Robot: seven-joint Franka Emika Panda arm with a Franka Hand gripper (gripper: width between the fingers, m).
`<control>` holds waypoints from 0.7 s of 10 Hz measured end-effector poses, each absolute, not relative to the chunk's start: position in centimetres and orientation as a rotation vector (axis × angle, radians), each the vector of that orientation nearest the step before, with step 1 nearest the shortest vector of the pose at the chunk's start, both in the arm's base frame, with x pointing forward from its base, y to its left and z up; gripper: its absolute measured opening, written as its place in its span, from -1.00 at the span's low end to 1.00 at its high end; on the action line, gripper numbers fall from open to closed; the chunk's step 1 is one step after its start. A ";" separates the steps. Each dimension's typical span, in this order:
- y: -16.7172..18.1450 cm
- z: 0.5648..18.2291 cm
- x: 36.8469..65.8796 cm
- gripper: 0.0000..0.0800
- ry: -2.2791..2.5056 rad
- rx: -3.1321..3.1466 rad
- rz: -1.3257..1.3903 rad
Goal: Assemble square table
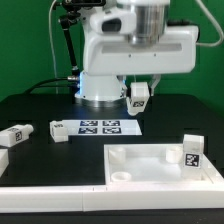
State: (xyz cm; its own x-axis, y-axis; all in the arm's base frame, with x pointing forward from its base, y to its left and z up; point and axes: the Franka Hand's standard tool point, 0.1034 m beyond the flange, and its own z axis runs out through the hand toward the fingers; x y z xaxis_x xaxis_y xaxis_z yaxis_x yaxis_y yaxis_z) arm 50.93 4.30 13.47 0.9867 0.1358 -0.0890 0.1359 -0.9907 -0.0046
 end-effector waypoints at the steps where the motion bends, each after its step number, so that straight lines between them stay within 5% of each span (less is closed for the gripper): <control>1: 3.2 14.7 53.9 -0.27 0.234 3.115 0.121; 7: 1.1 14.1 53.5 -0.27 0.263 2.948 0.752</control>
Offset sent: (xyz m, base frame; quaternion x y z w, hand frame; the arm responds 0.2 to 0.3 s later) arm 0.0000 0.0000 0.0000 0.0000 0.2571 0.0000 0.9664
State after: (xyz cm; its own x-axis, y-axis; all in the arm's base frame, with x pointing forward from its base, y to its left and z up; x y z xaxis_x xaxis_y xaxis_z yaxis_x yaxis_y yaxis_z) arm 53.48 1.15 14.10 0.8641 0.1876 0.4671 0.1444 -0.9813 0.1270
